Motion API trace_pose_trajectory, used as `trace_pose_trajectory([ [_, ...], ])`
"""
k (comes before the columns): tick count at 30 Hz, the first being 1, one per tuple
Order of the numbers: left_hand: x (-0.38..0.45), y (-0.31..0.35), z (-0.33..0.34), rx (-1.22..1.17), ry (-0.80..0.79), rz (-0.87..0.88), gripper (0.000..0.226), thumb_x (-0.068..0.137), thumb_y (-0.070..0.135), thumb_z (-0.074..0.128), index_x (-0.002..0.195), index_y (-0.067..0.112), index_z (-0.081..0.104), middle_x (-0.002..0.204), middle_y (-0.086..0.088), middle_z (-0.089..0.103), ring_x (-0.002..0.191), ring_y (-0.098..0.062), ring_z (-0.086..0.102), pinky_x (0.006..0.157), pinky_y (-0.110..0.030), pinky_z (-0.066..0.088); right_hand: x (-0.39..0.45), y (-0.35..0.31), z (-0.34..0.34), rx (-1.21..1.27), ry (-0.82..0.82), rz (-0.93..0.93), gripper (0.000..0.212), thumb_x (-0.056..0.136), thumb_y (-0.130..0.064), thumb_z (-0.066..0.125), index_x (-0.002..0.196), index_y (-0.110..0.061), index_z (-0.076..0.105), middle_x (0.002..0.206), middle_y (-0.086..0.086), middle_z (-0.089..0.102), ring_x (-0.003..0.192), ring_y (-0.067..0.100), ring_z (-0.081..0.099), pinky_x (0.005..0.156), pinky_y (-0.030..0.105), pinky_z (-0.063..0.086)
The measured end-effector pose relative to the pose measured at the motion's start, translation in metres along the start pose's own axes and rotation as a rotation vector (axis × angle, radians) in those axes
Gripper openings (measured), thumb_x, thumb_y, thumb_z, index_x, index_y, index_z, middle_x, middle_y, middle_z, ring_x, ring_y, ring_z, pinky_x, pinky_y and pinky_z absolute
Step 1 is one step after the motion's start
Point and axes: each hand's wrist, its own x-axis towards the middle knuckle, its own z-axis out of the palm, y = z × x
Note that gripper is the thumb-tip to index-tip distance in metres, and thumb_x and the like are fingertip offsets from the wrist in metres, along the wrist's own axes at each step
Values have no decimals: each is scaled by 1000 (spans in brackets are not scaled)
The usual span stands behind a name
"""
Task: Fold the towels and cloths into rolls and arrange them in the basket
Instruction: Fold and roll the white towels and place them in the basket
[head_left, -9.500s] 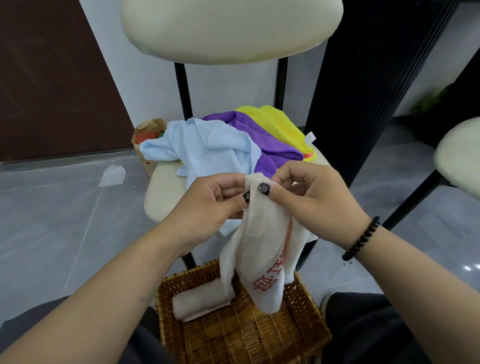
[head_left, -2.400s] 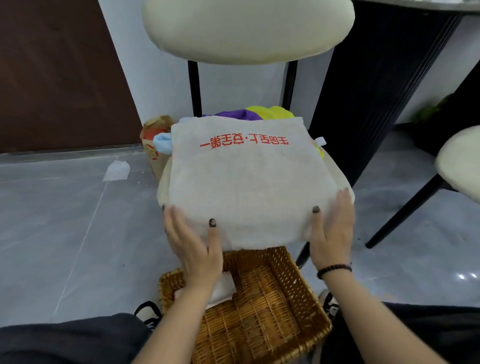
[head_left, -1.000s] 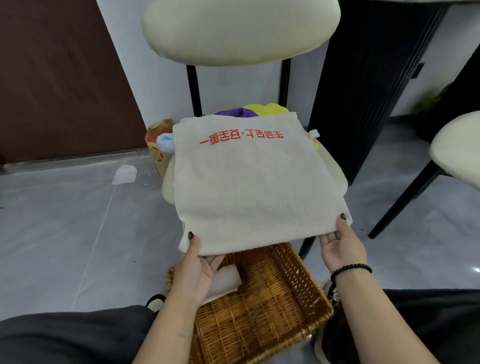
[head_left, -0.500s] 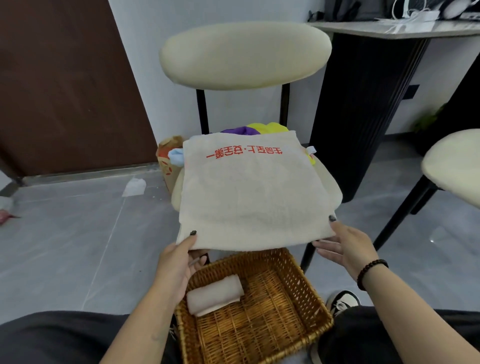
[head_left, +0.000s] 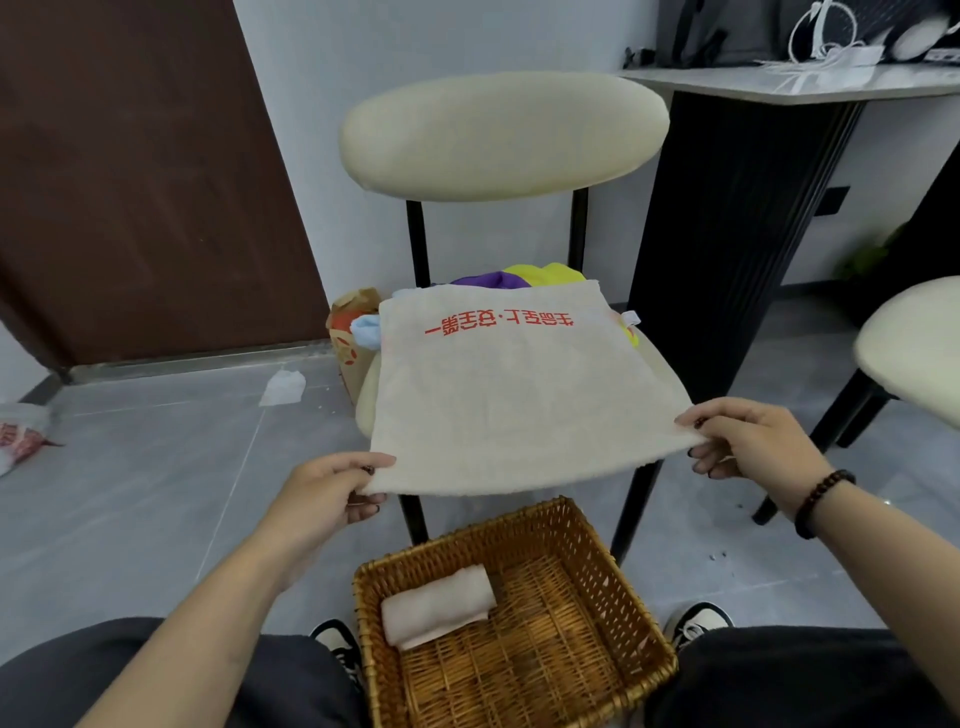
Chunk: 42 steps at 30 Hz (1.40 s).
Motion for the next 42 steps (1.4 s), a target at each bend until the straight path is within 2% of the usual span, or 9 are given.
trace_pose_trajectory([
  [4,2,16,-15,44,-178,61,38,85,-11,61,113,13,68,102,-8,71,88,-18,67,72,-21,56,4,-14,-14,-42,-157,-2,21,92,1,51,100,-8,68,90,14,73,79,24,71,67,30,56],
  [8,8,27,-19,398,-58,236,37,79,-5,72,99,26,72,94,4,74,88,-9,70,77,-22,53,8,-20,-22,-119,-173,-71,23,86,3,62,102,-12,68,88,9,75,85,22,72,67,23,57],
  [13,22,43,-22,352,107,402,23,89,8,65,79,28,71,65,6,70,69,-15,65,65,-22,47,23,-41,-13,6,88,-254,8,88,-9,64,93,-10,71,78,6,71,66,10,63,60,18,48],
  [20,56,54,-16,294,167,429,27,90,31,65,83,6,72,78,-12,54,70,-17,46,64,-32,37,58,-49,13,157,231,-170,6,85,-11,67,81,-15,70,89,-7,68,84,-2,57,81,25,45],
  [23,75,60,-10,160,187,386,21,92,30,63,76,25,75,86,6,70,82,-11,59,86,-40,50,78,-47,21,180,236,-135,5,86,-11,66,84,-11,70,92,5,70,88,12,61,82,35,53],
  [26,96,65,-3,35,159,346,21,94,30,59,81,32,75,87,12,74,88,-13,65,87,-38,53,97,-49,30,174,224,-158,8,88,-10,63,91,-6,69,100,17,69,94,26,63,91,45,53],
  [33,142,70,12,-3,180,331,25,89,46,60,83,26,73,89,-4,67,82,-19,57,75,-38,43,143,-45,46,78,284,-244,6,89,-20,63,86,-18,67,84,0,67,76,13,58,65,27,50],
  [40,192,77,22,-3,234,301,47,85,49,61,93,3,62,83,-4,57,77,-16,48,73,-34,35,194,-49,67,40,298,-242,10,89,-23,63,80,-18,66,76,-4,63,68,7,54,62,21,46],
  [42,205,79,25,-6,256,282,35,92,43,58,90,9,65,83,-4,61,76,-17,51,72,-33,37,208,-50,74,46,292,-220,12,88,-24,64,81,-15,67,77,-1,64,69,10,54,64,24,47],
])
